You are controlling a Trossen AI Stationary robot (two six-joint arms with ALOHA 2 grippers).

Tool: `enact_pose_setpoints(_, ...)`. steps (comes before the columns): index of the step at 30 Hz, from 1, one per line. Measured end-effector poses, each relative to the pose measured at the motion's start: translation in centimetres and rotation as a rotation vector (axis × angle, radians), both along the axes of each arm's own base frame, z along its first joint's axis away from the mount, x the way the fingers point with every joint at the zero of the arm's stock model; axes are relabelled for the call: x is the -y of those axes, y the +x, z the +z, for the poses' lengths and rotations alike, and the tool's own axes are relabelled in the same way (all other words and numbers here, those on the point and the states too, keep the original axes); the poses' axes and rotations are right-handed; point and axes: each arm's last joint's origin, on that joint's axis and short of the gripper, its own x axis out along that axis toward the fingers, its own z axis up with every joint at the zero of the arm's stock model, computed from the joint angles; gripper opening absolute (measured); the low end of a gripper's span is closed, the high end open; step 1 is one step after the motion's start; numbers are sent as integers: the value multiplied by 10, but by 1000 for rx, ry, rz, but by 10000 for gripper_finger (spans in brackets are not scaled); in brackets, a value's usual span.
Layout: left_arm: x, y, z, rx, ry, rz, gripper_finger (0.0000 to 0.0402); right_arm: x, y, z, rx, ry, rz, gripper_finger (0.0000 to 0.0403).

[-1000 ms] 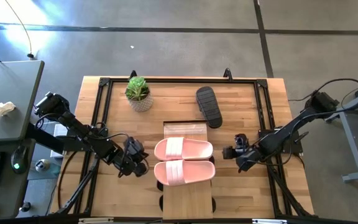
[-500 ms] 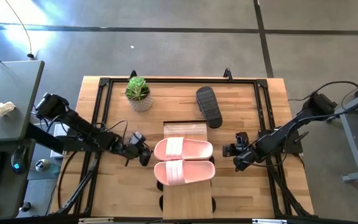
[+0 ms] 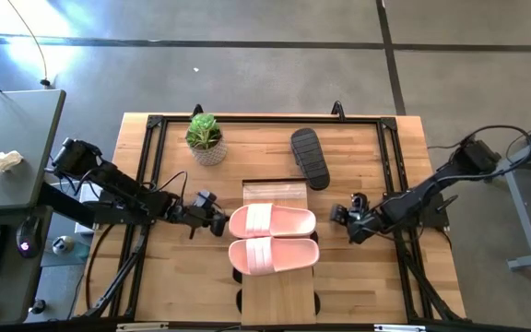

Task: Pick and place slides into the shelf
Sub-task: Put the black slipper under the shelf

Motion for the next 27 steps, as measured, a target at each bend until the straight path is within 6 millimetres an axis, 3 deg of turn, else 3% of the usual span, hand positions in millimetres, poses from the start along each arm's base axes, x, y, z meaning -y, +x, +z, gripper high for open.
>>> enact_pose_setpoints(8,1,2,-5,-10,-85,53,1,4,12,3,52,52,25,0)
enact_pose_setpoints(19,3,10,-10,-38,-102,59,0,-16,34,-8,206,83,93,0)
enact_pose_setpoints(27,4,10,-10,-30,-126,45,0,-21,42,-6,171,66,109,0)
